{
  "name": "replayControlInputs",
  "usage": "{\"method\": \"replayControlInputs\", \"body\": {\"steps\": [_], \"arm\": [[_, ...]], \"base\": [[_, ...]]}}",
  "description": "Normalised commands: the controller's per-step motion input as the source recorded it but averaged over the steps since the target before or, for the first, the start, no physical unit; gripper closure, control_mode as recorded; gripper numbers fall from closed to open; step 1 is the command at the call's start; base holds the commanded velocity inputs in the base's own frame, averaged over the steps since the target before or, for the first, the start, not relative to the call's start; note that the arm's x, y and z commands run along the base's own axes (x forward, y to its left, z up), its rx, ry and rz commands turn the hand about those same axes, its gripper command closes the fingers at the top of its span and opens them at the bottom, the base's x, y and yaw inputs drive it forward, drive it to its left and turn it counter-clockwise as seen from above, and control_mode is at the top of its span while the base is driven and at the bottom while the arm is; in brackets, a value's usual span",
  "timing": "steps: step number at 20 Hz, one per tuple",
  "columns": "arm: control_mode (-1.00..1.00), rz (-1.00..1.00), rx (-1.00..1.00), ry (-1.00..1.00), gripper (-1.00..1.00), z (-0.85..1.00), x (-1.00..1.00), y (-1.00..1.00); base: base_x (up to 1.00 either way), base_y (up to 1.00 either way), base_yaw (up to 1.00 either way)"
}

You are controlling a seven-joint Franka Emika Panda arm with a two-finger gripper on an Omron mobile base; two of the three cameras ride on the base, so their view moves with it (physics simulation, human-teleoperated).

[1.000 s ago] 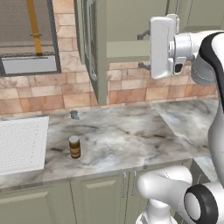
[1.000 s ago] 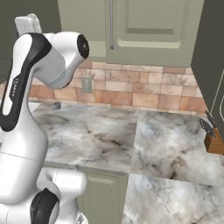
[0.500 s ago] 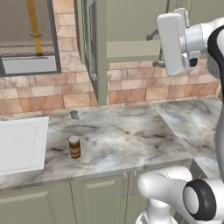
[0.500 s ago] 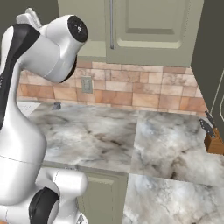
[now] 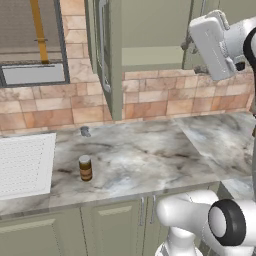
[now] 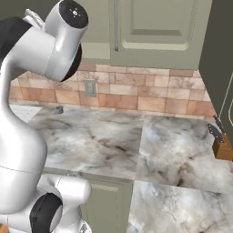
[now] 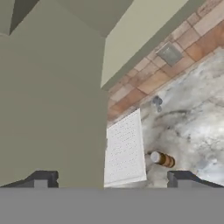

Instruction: Open the cabinet. Pick the bar soap and place it next to the sink. Then close the cabinet.

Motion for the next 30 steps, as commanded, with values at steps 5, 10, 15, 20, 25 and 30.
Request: {"method": "replayControlInputs", "body": {"steps": [5, 10, 15, 20, 25, 30], "arm": [[-1.0, 0.0, -0.32, -0.25, -1.0, -0.18, -0.19, -0.44], [-1.0, -0.03, -0.34, -0.23, -1.0, -0.33, -0.17, -0.35], [-1.0, -0.12, -0.25, -0.15, -1.0, -0.12, 0.01, -0.29], [-1.0, -0.11, -0.08, -0.09, -1.0, 0.16, 0.12, -0.31], [-1.0, -0.04, -0.05, -0.15, -1.0, 0.09, 0.24, -0.3], [-1.0, -0.06, 0.0, -0.02, -1.0, 0.12, 0.45, -0.18]], "base": [[0.0, 0.0, 0.0], [0.0, 0.0, 0.0], [0.0, 0.0, 0.0], [0.0, 0.0, 0.0], [0.0, 0.0, 0.0], [0.0, 0.0, 0.0]]}}
